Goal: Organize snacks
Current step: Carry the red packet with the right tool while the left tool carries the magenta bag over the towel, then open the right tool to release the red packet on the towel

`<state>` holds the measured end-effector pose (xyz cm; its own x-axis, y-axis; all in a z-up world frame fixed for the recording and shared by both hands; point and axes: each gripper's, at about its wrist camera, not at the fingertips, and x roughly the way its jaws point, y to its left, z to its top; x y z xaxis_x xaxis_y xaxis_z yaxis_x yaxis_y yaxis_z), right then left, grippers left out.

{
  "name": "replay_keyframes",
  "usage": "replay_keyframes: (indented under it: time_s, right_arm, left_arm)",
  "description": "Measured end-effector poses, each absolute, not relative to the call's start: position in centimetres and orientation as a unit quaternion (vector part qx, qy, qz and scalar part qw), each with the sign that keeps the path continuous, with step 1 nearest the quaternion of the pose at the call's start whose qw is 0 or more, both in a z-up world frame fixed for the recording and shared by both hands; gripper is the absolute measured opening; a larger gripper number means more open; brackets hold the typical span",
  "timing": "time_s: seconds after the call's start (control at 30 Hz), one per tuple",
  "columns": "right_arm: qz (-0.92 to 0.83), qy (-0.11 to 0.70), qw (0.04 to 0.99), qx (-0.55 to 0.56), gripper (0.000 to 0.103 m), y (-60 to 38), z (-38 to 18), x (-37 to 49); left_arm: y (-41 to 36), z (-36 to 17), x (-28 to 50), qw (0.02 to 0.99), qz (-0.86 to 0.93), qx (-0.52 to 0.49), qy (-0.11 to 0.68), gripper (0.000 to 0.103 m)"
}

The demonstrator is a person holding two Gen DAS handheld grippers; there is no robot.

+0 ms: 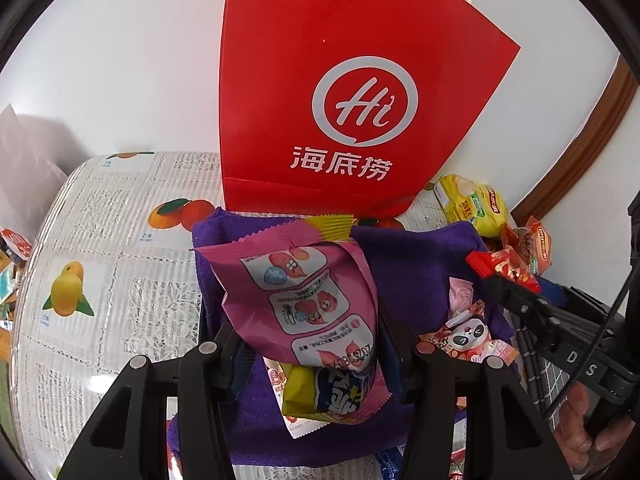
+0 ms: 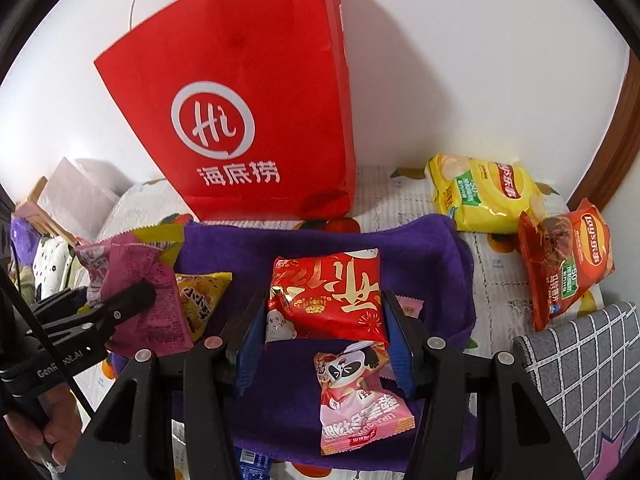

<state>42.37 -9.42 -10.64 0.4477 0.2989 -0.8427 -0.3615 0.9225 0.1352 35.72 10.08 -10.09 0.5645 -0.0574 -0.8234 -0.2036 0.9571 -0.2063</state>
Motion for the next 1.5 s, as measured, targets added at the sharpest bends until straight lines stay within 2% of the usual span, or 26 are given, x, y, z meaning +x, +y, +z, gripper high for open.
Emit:
replay_keyframes:
  time_s: [0.9, 1.13, 1.2, 1.5]
  right_arm:
    - [0.188, 0.543, 0.815, -0.067, 0.056, -8.1, -15.0, 43.8]
    - [0.188, 0.545, 0.814, -0.074, 0.059, -7.9, -15.1, 43.8]
    - [0.188, 0.548, 0.811, -0.078, 0.064, -7.8, -15.4, 43.8]
    - [0.188, 0.553, 0.809, -0.070, 0.064, -8.2, -15.2, 43.8]
  left_arm:
    - [10.5, -10.2, 35.8, 0.870, 0.050, -0.148, 0.467, 0.050]
    - [10.4, -10.2, 35.8, 0.870, 0.047, -0.146, 0.469, 0.050]
    - [10.4, -10.3, 35.8, 0.870, 0.047, -0.146, 0.470, 0.050]
    - [10.2, -10.5, 35.9, 0.868, 0.042, -0.144, 0.473, 0.050]
